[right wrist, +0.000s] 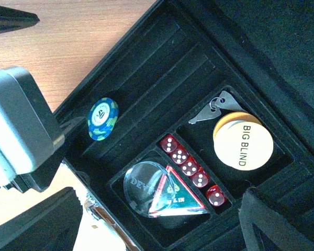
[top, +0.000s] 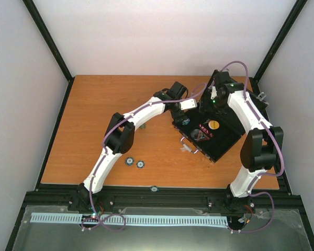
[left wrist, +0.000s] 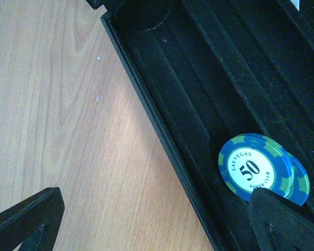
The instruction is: Pack up texas hold em set
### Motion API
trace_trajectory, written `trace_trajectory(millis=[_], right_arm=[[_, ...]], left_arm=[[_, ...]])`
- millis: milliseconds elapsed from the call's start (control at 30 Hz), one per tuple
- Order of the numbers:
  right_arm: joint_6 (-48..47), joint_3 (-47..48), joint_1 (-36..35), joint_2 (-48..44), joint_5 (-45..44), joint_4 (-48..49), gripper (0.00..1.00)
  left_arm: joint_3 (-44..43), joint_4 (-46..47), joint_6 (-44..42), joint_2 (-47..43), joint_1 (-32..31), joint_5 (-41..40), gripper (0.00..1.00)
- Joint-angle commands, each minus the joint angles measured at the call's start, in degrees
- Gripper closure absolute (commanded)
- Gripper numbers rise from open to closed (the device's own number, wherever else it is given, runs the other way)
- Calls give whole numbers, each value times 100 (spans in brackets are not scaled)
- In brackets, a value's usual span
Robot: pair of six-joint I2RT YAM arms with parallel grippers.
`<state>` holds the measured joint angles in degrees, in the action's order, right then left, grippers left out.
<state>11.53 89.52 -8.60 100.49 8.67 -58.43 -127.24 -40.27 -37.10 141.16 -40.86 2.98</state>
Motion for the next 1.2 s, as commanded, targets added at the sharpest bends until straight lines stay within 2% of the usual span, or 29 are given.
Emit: trace_trajectory(millis=[0,267,400,467,667,767,1000,1167], right_arm=[[-27,-81,60,-262,39,-25,17],[-65,-453,60,-544,261,72,17],[-155,-561,60,-516,868,183,22],[-165,-540,52,-403,1156,238,29],[-67,-301,-120,-7,1613,590,71],[-6,-15,-325,343,1637,702,80],[105,546,-1189,1147,1206,647,81],[434,415,-1334,1241,854,718,81]], left_arm=[[-268,86,223,-360,65,-26,0],[-541,44,833,-657,330,-226,0],[-345,116,1485,-859,637,-481,0],[-240,78,1850,-970,815,-697,0],[686,251,2596,-1800,1286,-873,0],[1205,423,2673,-2251,1451,-827,0],[1799,326,2722,-2835,1736,-1012,0],[2173,319,2904,-3210,1916,-965,0]])
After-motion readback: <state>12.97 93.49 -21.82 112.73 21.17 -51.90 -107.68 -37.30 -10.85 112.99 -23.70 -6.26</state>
